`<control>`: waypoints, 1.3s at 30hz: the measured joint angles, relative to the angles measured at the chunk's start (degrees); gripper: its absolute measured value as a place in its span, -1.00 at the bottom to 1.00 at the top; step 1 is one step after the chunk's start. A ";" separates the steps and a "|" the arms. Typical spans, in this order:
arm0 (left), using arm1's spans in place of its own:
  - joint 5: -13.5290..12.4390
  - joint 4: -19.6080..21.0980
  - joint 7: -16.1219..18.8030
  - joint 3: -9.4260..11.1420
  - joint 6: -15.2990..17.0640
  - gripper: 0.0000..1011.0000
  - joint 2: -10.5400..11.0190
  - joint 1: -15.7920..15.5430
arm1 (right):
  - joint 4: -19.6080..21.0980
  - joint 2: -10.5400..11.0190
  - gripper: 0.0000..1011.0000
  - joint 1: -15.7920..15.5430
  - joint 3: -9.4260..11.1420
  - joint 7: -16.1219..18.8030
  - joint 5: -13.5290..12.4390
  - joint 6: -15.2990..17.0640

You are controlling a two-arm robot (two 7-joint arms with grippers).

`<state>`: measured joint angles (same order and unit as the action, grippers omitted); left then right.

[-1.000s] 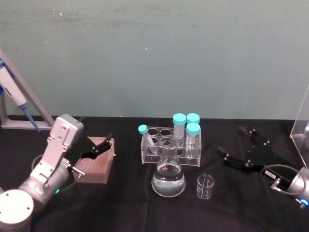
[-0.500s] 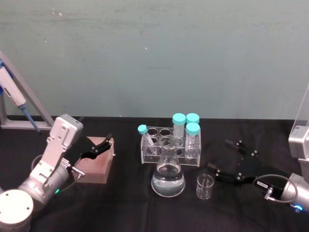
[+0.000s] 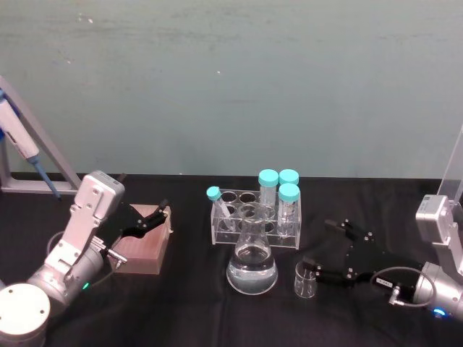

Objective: Place the experimental apparatus aside using one hand.

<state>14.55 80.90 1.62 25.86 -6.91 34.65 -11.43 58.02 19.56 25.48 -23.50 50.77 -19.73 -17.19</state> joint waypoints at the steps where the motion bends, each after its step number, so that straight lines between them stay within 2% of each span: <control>1: 0.00 0.00 0.00 0.00 0.00 0.98 0.00 0.00 | -0.26 -0.04 0.98 0.19 -0.20 0.10 -0.01 -0.04; 16: 0.00 0.00 0.00 0.00 0.00 0.98 0.00 0.00 | -4.71 -0.82 0.98 3.10 -3.87 1.14 -0.27 -0.04; 39: 0.00 0.00 0.00 0.00 0.00 0.98 0.00 0.00 | -9.64 -1.23 0.98 6.15 -7.99 0.35 -0.34 0.45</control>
<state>14.55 80.90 1.62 25.86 -6.91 34.65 -11.43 48.38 18.32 31.63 -31.50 51.12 -20.07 -16.73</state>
